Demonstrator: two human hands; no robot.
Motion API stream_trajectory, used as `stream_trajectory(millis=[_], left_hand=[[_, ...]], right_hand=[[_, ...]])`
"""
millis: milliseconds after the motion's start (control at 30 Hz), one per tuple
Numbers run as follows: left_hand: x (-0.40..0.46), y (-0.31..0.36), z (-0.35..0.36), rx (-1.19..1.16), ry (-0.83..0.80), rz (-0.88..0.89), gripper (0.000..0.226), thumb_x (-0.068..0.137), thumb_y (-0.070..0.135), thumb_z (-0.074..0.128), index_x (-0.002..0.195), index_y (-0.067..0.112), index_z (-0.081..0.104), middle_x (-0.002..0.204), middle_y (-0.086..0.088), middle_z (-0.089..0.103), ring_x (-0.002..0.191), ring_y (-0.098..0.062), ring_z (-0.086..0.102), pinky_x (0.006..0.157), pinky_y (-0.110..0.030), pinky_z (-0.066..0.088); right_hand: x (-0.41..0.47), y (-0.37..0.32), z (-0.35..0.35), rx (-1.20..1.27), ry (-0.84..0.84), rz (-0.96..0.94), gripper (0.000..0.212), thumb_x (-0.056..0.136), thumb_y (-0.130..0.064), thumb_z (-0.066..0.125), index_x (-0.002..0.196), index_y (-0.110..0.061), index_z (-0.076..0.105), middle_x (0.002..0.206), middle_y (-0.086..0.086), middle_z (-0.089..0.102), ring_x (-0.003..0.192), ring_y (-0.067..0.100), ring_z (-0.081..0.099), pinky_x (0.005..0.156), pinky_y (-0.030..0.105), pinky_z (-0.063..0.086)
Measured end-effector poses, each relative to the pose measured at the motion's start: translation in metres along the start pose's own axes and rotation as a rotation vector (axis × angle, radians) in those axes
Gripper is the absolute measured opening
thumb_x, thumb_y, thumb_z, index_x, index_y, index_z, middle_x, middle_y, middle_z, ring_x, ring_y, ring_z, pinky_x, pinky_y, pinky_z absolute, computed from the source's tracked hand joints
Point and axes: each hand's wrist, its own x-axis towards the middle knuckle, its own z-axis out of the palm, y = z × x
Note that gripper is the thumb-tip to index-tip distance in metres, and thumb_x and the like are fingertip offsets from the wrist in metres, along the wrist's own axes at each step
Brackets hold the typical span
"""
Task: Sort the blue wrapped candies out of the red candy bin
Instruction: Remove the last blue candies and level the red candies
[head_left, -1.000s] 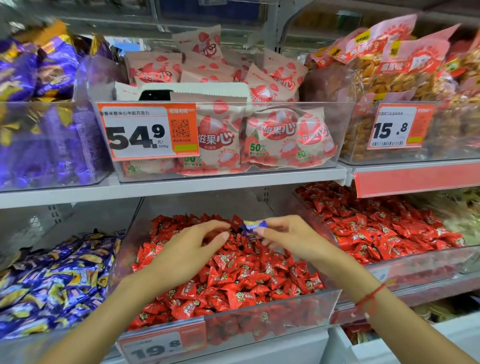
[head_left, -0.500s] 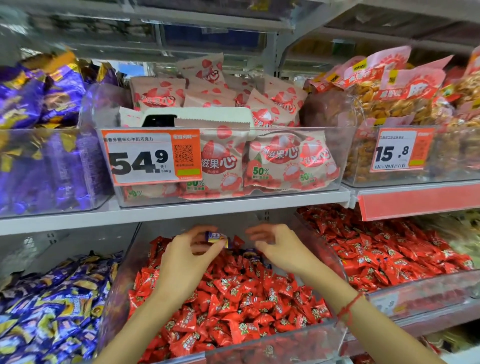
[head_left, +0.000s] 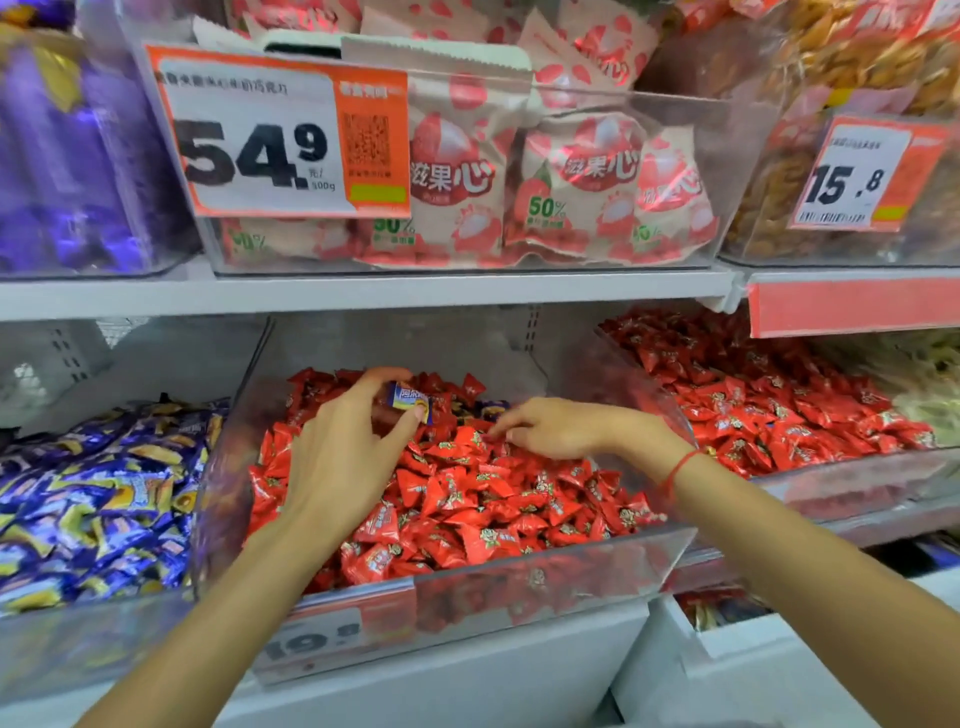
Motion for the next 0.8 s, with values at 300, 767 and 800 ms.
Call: stream_trajectory(millis=[300,767,800], left_hand=[[-0.001,-0.008,0.0,-0.071,0.038,0.037,0.049,0.087,0.033,0.067,0.132,0.035,0.047,0.092,0.026,0.057,0.087,-0.007,0.064,0.076,-0.035,0.053],[-0.015,0.021,-0.003,-0.638,-0.072,-0.125,0.022,0.101,0.016,0.045,0.098,0.032,0.06,0.093,0.008,0.07,0.081,-0.003,0.069,0.061,-0.018,0.055],[-0.017,0.026,-0.005,-0.697,-0.073,-0.176,0.02,0.102,0.019,0.044,0.101,0.03,0.061,0.094,0.007,0.069,0.083,-0.006,0.069,0.061,-0.019,0.055]], right_hand=[[0.082,-0.019,0.011,-0.076,0.39,0.123,0.036,0.089,-0.038,0.063,0.114,-0.012,0.067,0.116,0.011,0.065,0.106,0.032,0.062,0.083,0.032,0.049],[-0.053,-0.061,0.02,1.188,0.464,-0.146,0.018,0.091,-0.016,0.064,0.105,-0.008,0.071,0.089,0.008,0.074,0.075,0.009,0.072,0.067,0.016,0.055],[-0.054,-0.064,0.021,1.188,0.498,-0.148,0.017,0.09,-0.016,0.065,0.103,-0.007,0.071,0.087,0.008,0.074,0.073,0.008,0.071,0.065,0.016,0.055]])
